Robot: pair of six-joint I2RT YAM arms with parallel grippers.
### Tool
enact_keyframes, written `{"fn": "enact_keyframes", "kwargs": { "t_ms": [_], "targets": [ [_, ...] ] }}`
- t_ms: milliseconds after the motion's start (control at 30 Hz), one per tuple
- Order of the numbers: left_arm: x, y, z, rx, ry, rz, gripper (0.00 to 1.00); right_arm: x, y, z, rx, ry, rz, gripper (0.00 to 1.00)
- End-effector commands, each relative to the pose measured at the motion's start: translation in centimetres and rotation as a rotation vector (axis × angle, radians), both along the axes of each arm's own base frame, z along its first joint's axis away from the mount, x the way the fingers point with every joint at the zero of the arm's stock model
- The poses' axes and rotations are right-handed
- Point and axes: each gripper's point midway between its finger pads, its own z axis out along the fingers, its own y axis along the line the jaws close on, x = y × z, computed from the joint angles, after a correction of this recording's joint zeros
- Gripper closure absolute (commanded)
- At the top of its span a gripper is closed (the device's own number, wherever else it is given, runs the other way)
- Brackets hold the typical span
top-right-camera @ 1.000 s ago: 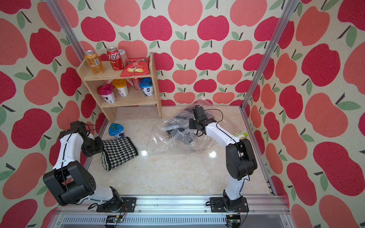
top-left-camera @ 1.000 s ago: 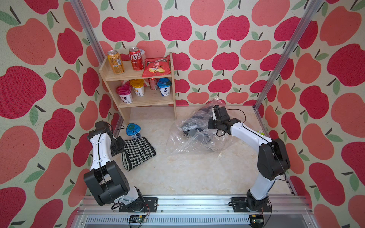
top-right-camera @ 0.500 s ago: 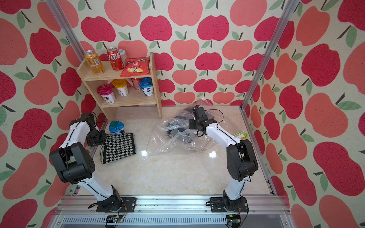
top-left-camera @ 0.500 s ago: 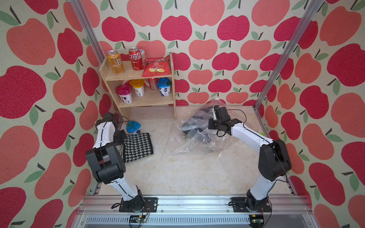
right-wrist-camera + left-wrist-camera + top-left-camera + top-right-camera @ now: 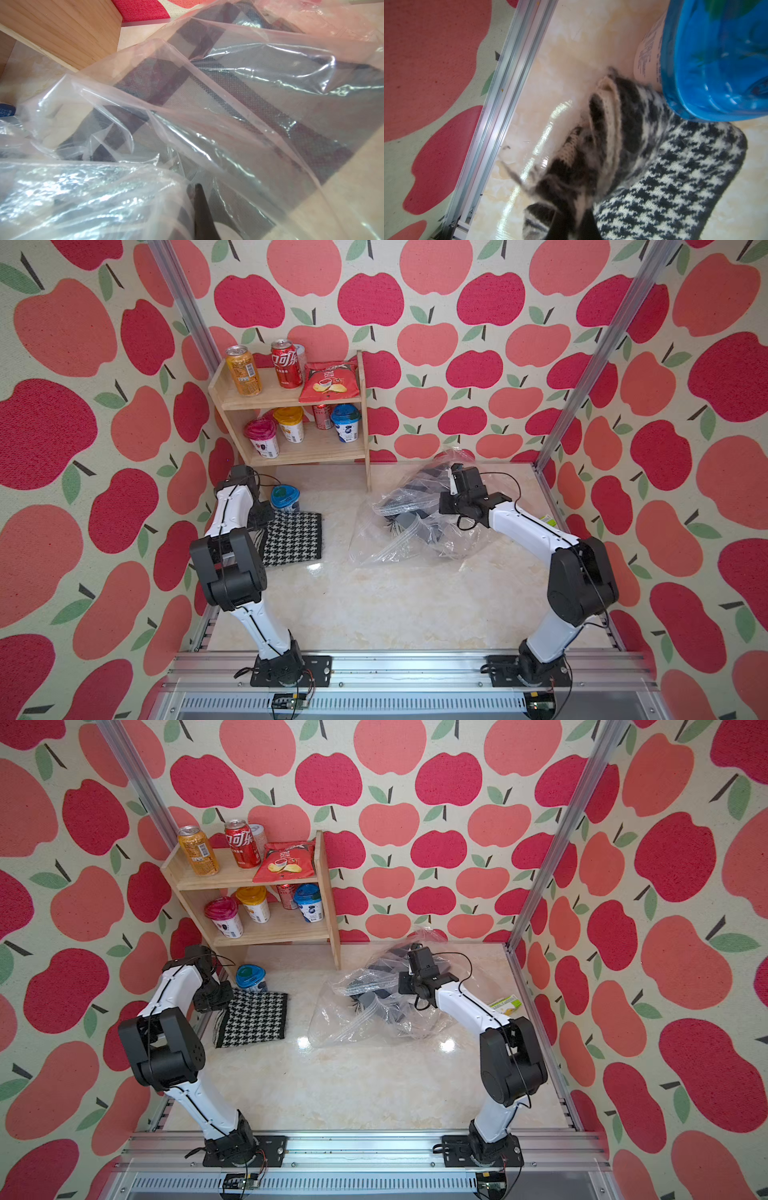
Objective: Take the scarf out of the vacuum bag
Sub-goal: Move the scarf to the center of the board.
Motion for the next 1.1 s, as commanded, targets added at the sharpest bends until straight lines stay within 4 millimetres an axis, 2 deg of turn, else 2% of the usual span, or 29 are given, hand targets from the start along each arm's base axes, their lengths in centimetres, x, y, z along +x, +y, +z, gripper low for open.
{"fn": "enact_keyframes", "kwargs": {
  "t_ms": [0, 133, 233, 300, 333, 400, 433, 500, 567, 633, 767, 1067],
  "targets": [
    [0.5, 0.6, 0.3, 0.032, 0.003, 0.008, 0.97, -0.3, -0.6, 1.0, 0.015, -0.02, 0.005, 1.0],
    [-0.2, 0.4, 1.1, 0.009, -0.013, 0.031, 0.73, -0.8, 0.8, 1.7, 0.053, -0.03, 0.07, 1.0],
    [-0.9, 0.0, 1.8, -0.026, -0.036, 0.043, 0.6, -1.4, 2.2, 2.4, 0.049, -0.056, 0.128, 1.0],
    [-1.3, -0.3, 2.3, -0.033, -0.05, 0.043, 0.48, -1.8, 2.8, 2.7, 0.044, -0.071, 0.154, 1.0],
    [-1.5, -0.5, 2.6, -0.035, -0.054, 0.043, 0.41, -2.0, 3.1, 2.9, 0.046, -0.077, 0.164, 1.0],
    [-2.1, -0.4, 3.2, -0.027, -0.065, 0.053, 0.19, -2.3, 3.5, 3.2, 0.048, -0.088, 0.179, 1.0],
    [-2.4, -0.4, 3.6, -0.024, -0.079, 0.063, 0.11, -2.4, 3.7, 3.3, 0.048, -0.09, 0.189, 1.0],
    [-2.9, -0.7, 4.6, -0.038, -0.117, 0.076, 0.06, -2.7, 4.1, 3.5, 0.045, -0.098, 0.209, 1.0],
    [-3.3, -1.8, 6.1, -0.085, -0.172, 0.076, 0.04, -3.0, 4.5, 3.8, 0.042, -0.108, 0.233, 1.0],
    [-3.4, -3.9, 7.8, -0.164, -0.248, 0.053, 0.03, -3.4, 4.9, 4.2, 0.041, -0.118, 0.257, 1.0],
    [-4.1, -9.8, 12.1, -0.329, -0.445, -0.038, 0.03, -4.0, 5.5, 5.0, 0.031, -0.134, 0.291, 1.0],
    [-8.9, -21.9, 17.5, -0.67, -0.674, -0.271, 0.03, -5.3, 6.6, 5.8, 0.032, -0.132, 0.356, 1.0]
  ]
}}
